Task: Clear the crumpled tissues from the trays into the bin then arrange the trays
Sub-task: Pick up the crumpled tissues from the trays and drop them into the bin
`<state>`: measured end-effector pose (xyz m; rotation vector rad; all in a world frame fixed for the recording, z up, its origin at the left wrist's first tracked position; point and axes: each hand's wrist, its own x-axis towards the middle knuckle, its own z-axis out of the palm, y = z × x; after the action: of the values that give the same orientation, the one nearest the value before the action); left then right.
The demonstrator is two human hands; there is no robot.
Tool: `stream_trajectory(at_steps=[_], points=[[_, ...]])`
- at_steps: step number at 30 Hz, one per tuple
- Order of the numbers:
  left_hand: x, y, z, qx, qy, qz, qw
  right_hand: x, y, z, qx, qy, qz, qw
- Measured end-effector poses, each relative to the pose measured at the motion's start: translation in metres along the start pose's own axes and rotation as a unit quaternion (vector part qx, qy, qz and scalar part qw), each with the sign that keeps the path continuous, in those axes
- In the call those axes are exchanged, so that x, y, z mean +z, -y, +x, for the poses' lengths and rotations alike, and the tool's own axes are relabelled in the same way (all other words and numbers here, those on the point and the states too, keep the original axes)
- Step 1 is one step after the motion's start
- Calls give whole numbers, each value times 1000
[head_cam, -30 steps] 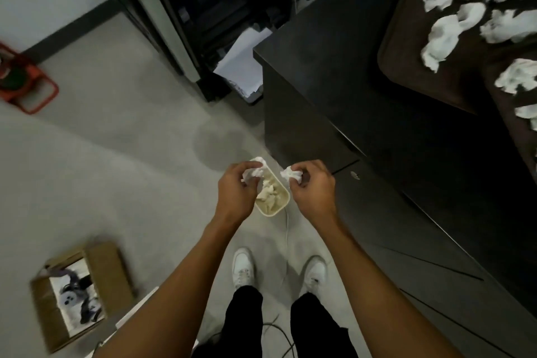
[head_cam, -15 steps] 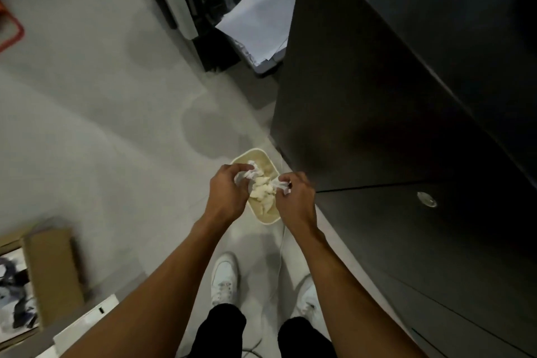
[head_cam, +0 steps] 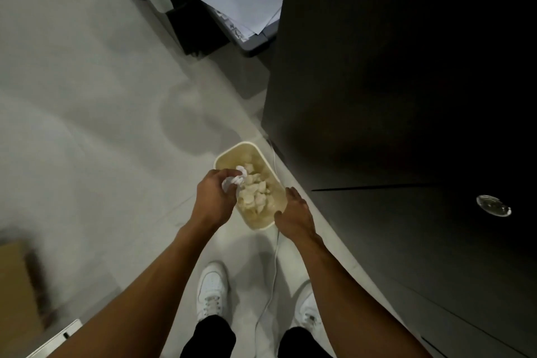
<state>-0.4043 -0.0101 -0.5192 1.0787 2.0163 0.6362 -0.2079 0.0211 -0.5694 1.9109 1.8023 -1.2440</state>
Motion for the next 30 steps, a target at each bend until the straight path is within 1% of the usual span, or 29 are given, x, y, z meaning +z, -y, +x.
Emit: stream_trajectory(at_steps=[3, 7, 9, 12, 13, 17, 22, 26, 30], points=[[16, 6, 11, 9, 2, -9, 1000, 7, -11, 6, -13, 53, -56, 997], [40, 9, 21, 9, 23, 22, 999, 13, -22, 7, -25, 56, -73, 995], [52, 11, 23, 4, 76, 31, 997, 15, -25, 8, -31, 52, -66, 996], [67, 17, 23, -11, 182, 112, 977, 14, -26, 9, -38, 45, -58, 997], [68, 17, 22, -16, 194, 133, 972, 11, -25, 8, -40, 42, -58, 997], [61, 18, 14, -35, 178, 152, 972, -5, -17, -4, -37, 36, -45, 998], [21, 1, -8, -58, 165, 130, 976, -30, 0, -42, -28, 28, -11, 999], [-21, -41, -37, -49, 150, 114, 981, -61, 25, -89, -29, 8, 24, 999], [-62, -97, -69, -24, 134, 77, 988, -105, 56, -141, -26, -31, 92, 995]])
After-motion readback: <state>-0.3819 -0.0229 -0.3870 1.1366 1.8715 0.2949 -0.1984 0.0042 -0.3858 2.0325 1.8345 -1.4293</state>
